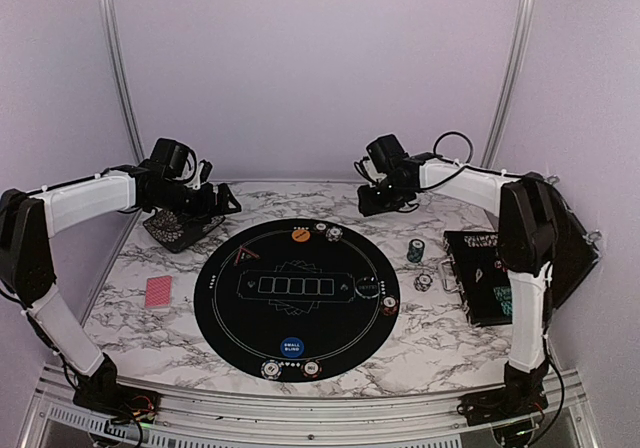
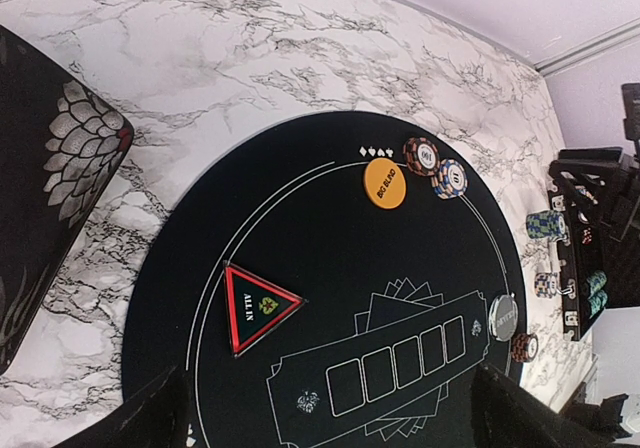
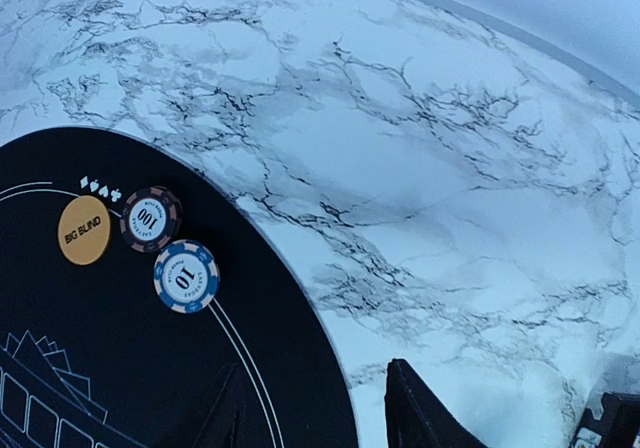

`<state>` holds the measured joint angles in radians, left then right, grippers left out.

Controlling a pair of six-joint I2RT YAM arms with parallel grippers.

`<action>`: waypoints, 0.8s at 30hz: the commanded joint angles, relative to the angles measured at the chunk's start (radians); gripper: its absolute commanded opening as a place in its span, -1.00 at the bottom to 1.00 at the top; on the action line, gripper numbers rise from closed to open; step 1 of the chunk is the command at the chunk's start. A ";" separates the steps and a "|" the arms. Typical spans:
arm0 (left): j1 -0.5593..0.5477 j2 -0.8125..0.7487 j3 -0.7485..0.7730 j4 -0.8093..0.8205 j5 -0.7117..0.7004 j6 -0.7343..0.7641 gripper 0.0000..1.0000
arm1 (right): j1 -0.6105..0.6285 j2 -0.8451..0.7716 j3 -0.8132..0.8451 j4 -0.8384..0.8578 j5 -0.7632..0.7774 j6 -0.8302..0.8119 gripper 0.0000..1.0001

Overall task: Distribute texas hold em gaming equipment
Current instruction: Pick up the pile of poker chips from the center of the board.

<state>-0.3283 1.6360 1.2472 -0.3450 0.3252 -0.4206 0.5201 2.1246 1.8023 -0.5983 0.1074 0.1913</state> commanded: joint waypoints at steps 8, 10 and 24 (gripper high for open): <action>0.000 -0.037 -0.021 -0.002 0.017 -0.007 0.98 | 0.033 -0.369 -0.376 -0.017 0.040 0.093 -0.08; 0.000 -0.042 -0.025 -0.002 0.020 -0.005 0.98 | 0.033 -0.431 -0.446 -0.016 0.038 0.111 -0.08; -0.002 -0.048 -0.038 -0.002 0.017 -0.005 0.98 | -0.010 -0.651 -0.757 0.004 0.043 0.141 -0.05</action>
<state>-0.3283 1.6165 1.2255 -0.3431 0.3328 -0.4271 0.5350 1.4975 1.0851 -0.6056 0.1665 0.3180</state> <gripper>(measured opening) 0.989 0.470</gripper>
